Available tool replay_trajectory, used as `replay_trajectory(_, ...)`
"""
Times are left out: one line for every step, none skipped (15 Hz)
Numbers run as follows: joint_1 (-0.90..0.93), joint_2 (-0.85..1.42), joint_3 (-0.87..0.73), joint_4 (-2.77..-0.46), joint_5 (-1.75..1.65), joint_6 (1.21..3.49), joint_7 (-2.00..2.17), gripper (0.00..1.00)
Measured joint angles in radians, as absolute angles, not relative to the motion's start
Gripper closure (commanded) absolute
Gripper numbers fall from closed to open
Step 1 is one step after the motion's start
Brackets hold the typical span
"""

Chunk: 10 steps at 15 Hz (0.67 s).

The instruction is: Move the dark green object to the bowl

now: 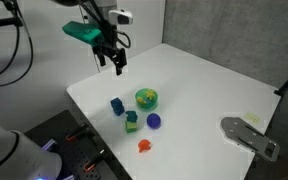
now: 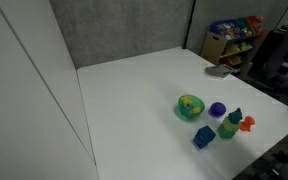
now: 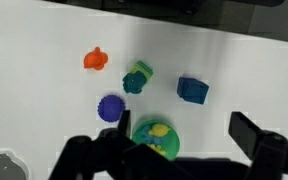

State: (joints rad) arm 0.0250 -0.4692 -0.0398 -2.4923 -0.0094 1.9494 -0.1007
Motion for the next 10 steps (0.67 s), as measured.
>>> replay_trajectory(0.017,-0.452,-0.04,-2.496,-0.01,1.98,-0.081,0.0)
replay_trajectory(0.007,-0.437,-0.039,-2.505,-0.01,2.019,-0.056,0.0)
replay_trajectory(-0.005,-0.421,-0.039,-2.519,-0.01,2.065,-0.025,0.0)
replay_trajectory(-0.018,-0.406,-0.039,-2.535,-0.011,2.108,0.006,0.0)
replay_trajectory(-0.032,-0.391,-0.038,-2.553,-0.012,2.149,0.038,0.0)
replay_trajectory(-0.045,-0.376,-0.038,-2.571,-0.012,2.184,0.07,0.0)
replay_trajectory(-0.057,-0.358,-0.038,-2.59,-0.012,2.22,0.105,0.0)
replay_trajectory(-0.068,-0.338,-0.037,-2.609,-0.012,2.259,0.139,0.0)
replay_trajectory(-0.076,-0.318,-0.037,-2.627,-0.012,2.297,0.168,0.0)
replay_trajectory(-0.084,-0.294,-0.037,-2.644,-0.012,2.335,0.199,0.0)
